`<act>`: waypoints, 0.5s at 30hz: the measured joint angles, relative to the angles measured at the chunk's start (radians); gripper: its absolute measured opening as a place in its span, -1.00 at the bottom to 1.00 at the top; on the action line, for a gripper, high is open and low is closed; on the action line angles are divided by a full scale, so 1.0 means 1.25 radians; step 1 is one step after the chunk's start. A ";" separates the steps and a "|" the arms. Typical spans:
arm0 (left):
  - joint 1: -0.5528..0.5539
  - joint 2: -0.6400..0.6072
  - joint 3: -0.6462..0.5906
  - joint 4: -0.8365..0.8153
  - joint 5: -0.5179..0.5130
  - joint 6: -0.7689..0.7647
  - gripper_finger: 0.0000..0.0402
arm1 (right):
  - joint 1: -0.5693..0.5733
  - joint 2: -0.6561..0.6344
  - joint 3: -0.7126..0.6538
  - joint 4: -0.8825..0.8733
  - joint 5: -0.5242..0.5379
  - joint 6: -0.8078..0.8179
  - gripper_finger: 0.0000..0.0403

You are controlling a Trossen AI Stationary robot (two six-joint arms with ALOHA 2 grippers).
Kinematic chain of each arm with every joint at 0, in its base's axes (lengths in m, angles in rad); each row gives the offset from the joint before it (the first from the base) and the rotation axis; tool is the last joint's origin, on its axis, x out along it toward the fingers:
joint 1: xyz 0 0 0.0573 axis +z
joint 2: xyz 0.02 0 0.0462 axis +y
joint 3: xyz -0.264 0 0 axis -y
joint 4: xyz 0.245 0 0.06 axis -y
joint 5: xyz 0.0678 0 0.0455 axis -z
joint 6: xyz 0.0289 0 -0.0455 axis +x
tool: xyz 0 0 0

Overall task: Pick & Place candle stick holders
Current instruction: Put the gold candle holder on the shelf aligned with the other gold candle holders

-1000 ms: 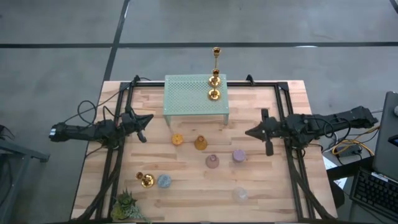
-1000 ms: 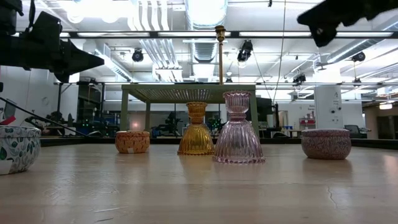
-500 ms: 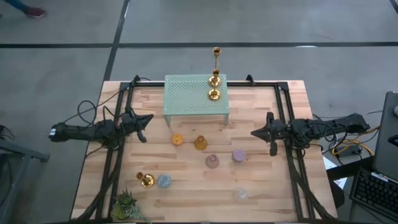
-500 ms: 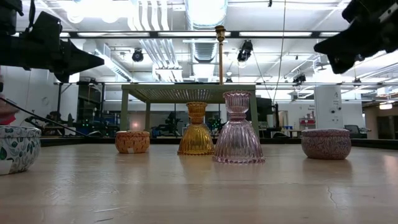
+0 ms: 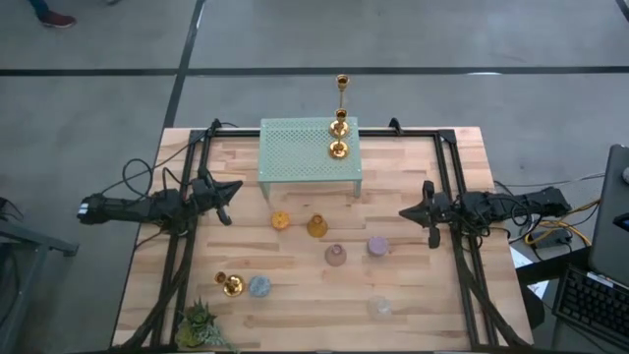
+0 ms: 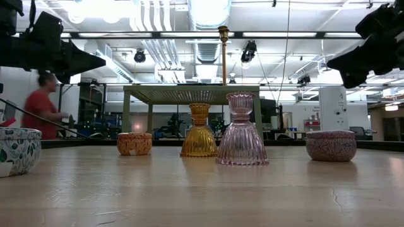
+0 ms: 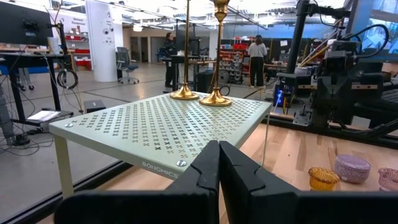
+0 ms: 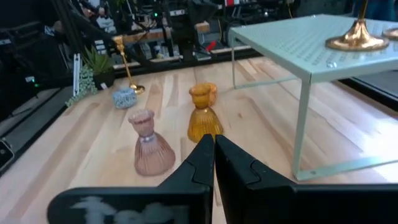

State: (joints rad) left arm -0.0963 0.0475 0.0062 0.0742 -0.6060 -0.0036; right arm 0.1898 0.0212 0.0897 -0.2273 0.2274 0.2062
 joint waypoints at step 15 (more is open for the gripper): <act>0.000 0.000 0.000 0.000 0.000 0.000 -0.95 | 0.000 -0.015 -0.002 -0.001 -0.036 -0.025 -0.96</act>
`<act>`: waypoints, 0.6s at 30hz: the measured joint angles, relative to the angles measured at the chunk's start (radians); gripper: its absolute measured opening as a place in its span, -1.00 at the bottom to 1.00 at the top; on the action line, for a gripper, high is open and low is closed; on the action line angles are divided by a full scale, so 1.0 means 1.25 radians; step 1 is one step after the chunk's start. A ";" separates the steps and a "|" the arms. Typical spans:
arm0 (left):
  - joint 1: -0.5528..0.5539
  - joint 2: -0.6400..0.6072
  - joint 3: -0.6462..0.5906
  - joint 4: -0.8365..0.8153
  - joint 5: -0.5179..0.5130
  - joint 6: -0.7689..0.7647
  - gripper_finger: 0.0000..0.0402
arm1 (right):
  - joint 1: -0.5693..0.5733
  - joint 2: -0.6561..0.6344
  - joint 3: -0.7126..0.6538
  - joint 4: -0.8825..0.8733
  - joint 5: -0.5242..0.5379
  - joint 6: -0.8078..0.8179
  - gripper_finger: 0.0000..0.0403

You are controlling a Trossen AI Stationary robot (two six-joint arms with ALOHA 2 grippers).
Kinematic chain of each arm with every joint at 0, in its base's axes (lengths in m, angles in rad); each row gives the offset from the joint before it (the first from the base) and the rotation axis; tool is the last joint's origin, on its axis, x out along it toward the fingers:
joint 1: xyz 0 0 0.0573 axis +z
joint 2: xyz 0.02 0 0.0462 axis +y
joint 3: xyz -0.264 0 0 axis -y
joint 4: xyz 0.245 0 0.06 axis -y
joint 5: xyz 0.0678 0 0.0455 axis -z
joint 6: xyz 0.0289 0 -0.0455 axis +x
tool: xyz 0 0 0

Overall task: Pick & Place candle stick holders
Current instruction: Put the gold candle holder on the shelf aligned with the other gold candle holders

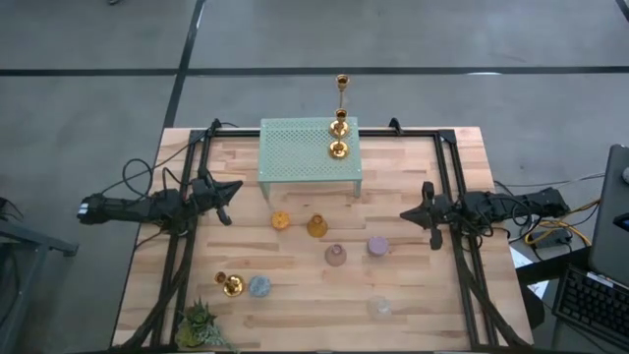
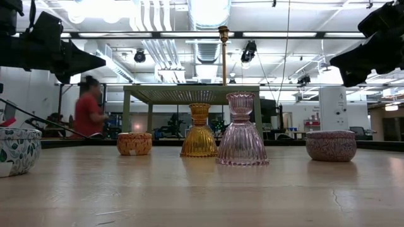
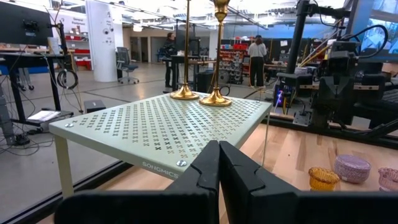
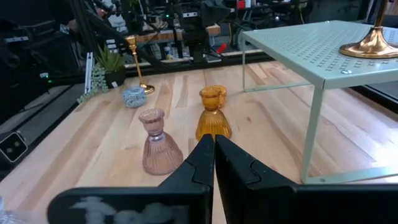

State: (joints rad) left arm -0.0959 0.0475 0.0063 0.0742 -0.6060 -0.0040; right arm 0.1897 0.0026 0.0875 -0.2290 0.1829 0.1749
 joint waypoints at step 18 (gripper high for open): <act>0.000 0.000 0.000 0.000 0.000 0.000 -0.95 | 0.000 0.006 0.000 0.001 0.000 -0.015 -0.96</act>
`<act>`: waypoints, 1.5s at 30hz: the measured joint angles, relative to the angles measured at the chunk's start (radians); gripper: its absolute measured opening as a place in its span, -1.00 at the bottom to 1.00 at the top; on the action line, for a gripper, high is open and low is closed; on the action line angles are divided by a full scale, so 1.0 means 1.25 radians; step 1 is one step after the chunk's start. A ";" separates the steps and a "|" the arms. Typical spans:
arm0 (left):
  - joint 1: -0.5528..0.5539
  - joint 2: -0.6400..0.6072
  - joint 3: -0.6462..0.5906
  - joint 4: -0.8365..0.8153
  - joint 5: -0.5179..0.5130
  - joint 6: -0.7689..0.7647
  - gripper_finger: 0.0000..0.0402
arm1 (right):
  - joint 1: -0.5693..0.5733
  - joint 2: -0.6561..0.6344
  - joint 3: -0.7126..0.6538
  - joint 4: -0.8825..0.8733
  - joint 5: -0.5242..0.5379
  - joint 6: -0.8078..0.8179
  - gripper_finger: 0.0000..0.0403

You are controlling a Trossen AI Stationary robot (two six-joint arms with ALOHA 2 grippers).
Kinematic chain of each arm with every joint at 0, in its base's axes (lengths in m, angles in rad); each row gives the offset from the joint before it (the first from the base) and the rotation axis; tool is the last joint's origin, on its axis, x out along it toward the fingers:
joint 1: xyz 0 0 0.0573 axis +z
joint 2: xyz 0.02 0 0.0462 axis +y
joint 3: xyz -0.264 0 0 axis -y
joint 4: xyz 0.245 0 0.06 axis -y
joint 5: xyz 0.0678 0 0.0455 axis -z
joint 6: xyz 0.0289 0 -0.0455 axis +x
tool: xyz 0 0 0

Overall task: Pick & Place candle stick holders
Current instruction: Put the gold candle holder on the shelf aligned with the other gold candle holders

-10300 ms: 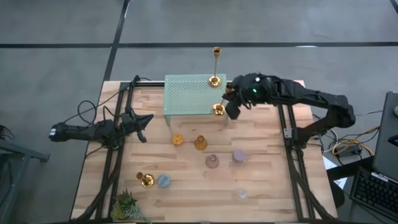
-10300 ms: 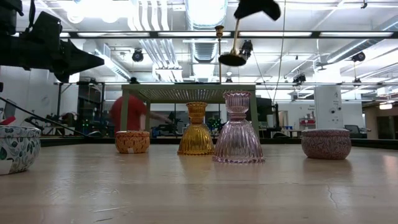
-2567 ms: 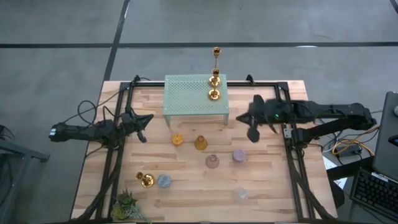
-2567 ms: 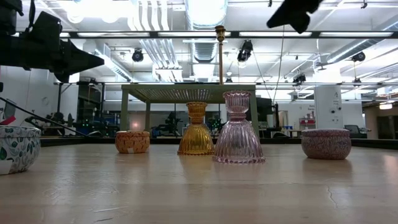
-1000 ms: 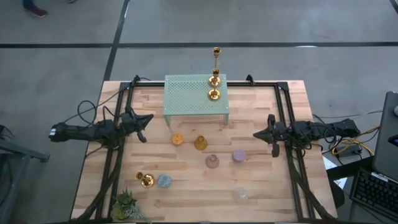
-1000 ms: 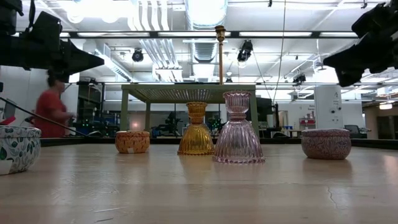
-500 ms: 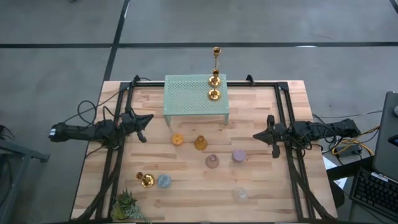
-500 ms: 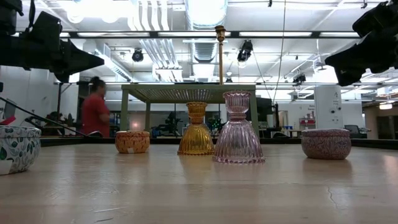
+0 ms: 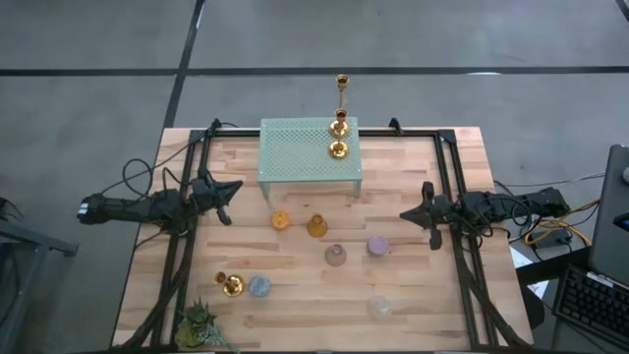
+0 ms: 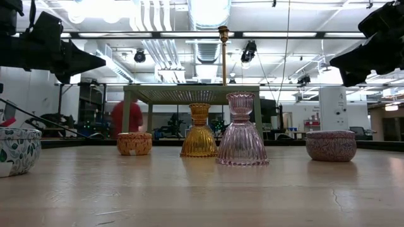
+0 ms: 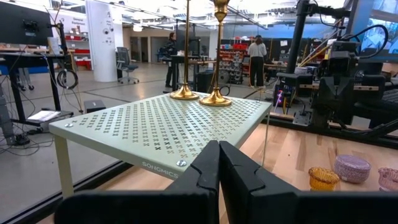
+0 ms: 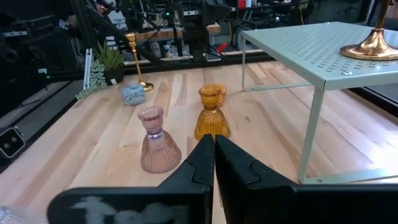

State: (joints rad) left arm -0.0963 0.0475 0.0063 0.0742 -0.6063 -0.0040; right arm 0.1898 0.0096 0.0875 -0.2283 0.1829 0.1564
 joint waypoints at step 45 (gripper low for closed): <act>0.000 0.002 0.007 0.105 0.001 -0.123 -0.95 | 0.000 0.000 0.000 0.000 0.001 0.000 -0.96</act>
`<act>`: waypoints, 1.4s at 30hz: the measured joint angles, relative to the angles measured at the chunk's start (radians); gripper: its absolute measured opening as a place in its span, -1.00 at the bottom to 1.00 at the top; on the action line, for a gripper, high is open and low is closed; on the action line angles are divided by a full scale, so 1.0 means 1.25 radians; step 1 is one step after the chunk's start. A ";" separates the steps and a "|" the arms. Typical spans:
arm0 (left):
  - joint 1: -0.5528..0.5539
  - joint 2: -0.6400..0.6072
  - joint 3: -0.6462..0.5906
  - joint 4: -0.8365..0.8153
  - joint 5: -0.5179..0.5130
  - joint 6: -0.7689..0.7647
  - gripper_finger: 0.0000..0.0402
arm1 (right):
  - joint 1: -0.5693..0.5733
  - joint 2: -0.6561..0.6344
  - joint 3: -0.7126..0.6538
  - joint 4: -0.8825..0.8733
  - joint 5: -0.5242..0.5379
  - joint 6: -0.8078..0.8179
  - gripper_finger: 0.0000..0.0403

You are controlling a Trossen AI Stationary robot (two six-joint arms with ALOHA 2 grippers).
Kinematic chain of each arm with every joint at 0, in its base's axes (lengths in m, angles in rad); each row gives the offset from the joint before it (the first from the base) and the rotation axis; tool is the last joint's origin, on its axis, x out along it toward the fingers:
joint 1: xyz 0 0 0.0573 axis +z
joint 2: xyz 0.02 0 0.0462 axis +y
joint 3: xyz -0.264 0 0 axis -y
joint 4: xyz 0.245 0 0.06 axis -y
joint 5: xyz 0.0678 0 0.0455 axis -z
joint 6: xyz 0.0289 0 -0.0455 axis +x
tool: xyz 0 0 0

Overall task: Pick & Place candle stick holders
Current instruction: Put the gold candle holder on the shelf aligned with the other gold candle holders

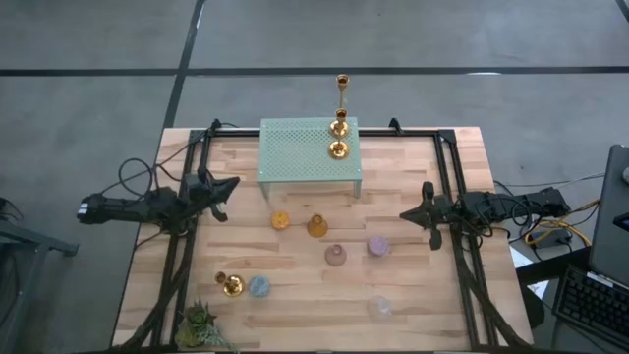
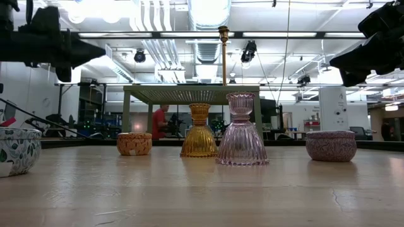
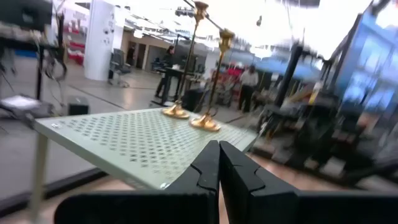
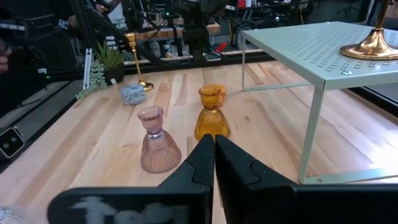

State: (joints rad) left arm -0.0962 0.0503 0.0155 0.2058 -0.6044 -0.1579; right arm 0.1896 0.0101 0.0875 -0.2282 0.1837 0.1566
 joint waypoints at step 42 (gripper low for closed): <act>0.002 0.064 0.458 -0.837 0.518 -0.179 -0.95 | 0.000 0.000 0.000 0.000 0.000 0.000 -0.96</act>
State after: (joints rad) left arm -0.0940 0.1305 0.5885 -0.8400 0.0429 -0.3821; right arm 0.1898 0.0097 0.0875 -0.2280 0.1837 0.1566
